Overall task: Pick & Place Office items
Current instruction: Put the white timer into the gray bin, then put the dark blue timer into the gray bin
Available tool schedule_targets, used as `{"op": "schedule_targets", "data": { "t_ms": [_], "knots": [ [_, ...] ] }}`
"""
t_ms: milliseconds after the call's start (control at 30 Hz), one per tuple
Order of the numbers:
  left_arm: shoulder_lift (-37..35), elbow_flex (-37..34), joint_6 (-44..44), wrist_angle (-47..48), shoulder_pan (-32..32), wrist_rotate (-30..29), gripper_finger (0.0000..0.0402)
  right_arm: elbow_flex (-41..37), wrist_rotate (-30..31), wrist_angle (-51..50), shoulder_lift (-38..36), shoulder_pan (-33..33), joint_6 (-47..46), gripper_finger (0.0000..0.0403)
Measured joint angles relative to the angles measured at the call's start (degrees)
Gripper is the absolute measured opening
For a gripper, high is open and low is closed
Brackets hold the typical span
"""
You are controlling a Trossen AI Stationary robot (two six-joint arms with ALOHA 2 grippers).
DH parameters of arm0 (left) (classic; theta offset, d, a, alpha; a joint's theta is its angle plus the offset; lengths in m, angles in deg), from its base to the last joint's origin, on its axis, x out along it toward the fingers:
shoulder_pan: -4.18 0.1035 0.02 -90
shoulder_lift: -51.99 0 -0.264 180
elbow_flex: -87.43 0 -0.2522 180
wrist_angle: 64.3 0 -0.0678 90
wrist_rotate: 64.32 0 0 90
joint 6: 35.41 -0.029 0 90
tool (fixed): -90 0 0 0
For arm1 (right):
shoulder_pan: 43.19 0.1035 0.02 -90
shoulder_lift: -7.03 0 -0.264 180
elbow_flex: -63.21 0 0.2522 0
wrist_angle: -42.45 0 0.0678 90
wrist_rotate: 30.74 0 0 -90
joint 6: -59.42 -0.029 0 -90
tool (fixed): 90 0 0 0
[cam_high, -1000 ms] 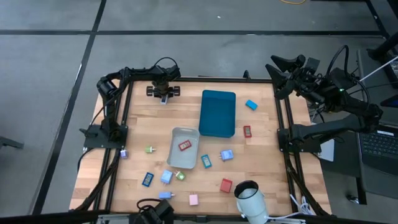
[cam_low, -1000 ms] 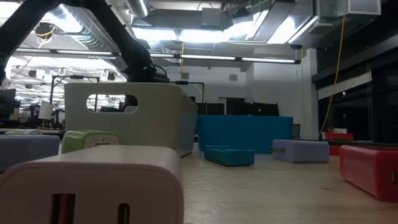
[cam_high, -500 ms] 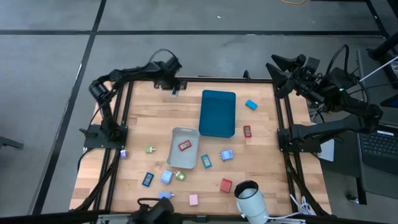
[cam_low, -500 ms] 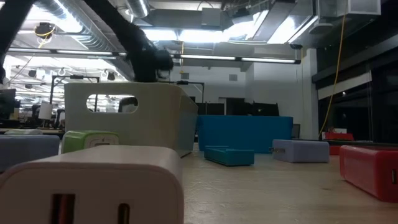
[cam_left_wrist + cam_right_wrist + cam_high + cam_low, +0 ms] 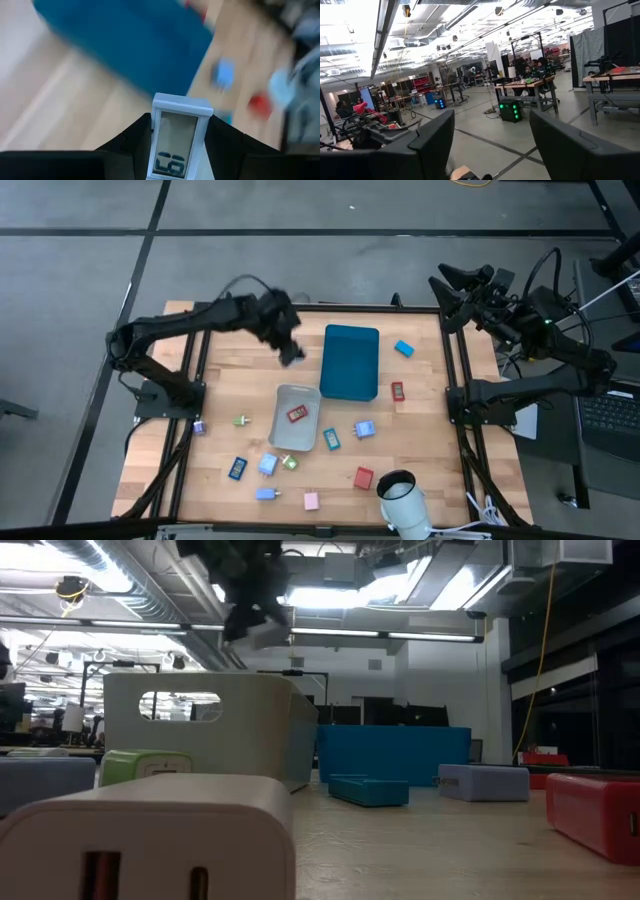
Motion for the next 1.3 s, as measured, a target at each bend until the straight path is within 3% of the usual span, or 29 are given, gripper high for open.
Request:
{"op": "schedule_targets", "data": {
  "t_ms": [133, 433, 700, 1067, 1300],
  "knots": [
    [2.6, -1.9, -1.1, 7.8, -8.0, -4.2, 0.0147, 0.0, -0.3, 0.0, 0.0, -0.8, -1.3, 0.0265],
    [11.3, -9.9, 0.7, -0.7, -16.4, -2.6, 0.0147, 0.0, -0.5, 0.0, 0.0, -1.0, -3.3, 0.0265],
    [17.0, -9.8, -1.9, -5.0, -13.8, -7.3, 0.0147, 0.0, -1.8, 0.0, 0.2, -1.0, -4.8, 0.0265],
    [18.0, -9.9, -0.3, -6.5, -7.7, -13.8, 0.0149, 0.0, -2.0, 0.1, 0.2, -0.9, -4.6, 0.0265],
    [17.6, -9.1, -0.5, -7.3, -6.9, -13.1, 0.0247, 0.0, -2.0, 0.1, 0.2, -0.9, -4.6, 0.0265]
  ]
}}
